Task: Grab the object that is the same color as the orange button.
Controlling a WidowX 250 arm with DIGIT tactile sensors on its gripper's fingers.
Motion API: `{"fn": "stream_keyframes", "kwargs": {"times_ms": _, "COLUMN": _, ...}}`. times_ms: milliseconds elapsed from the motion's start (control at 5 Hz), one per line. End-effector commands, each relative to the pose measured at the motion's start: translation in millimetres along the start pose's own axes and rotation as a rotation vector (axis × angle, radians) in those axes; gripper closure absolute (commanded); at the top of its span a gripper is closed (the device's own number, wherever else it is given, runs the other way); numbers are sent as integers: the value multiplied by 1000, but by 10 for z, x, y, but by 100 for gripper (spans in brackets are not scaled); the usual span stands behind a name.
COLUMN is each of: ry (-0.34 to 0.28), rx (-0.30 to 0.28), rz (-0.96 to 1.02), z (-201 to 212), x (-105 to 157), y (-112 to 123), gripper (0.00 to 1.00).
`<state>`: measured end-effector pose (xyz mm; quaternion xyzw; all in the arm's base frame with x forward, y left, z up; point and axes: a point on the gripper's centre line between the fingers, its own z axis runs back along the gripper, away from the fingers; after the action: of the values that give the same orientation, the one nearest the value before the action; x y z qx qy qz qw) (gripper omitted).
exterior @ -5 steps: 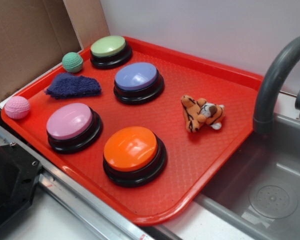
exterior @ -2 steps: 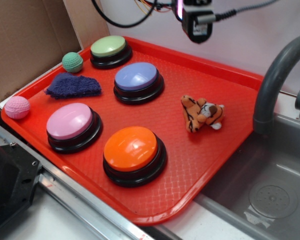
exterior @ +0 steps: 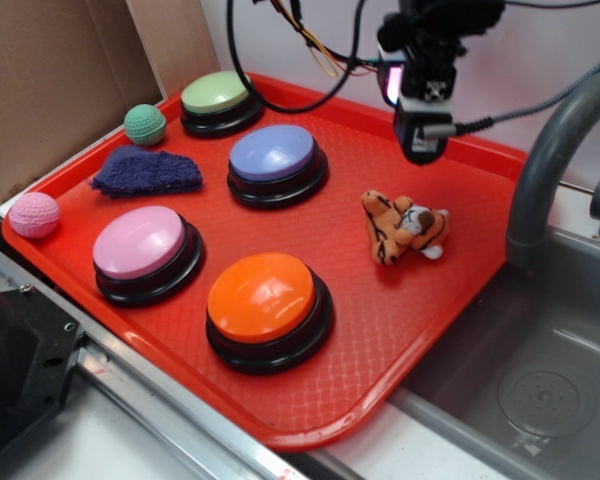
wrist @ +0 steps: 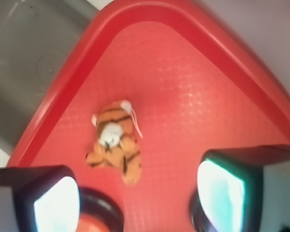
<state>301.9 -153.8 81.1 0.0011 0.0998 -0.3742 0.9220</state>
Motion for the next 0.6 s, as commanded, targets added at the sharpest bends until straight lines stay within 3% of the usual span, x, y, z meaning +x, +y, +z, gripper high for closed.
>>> {"fn": "stream_keyframes", "kwargs": {"times_ms": 0, "ry": 2, "rx": -5, "rz": -60, "z": -244, "x": -30, "y": -309, "gripper": 0}}
{"fn": "stream_keyframes", "kwargs": {"times_ms": 400, "ry": 78, "rx": 15, "rz": -71, "z": -482, "x": -89, "y": -359, "gripper": 0}}
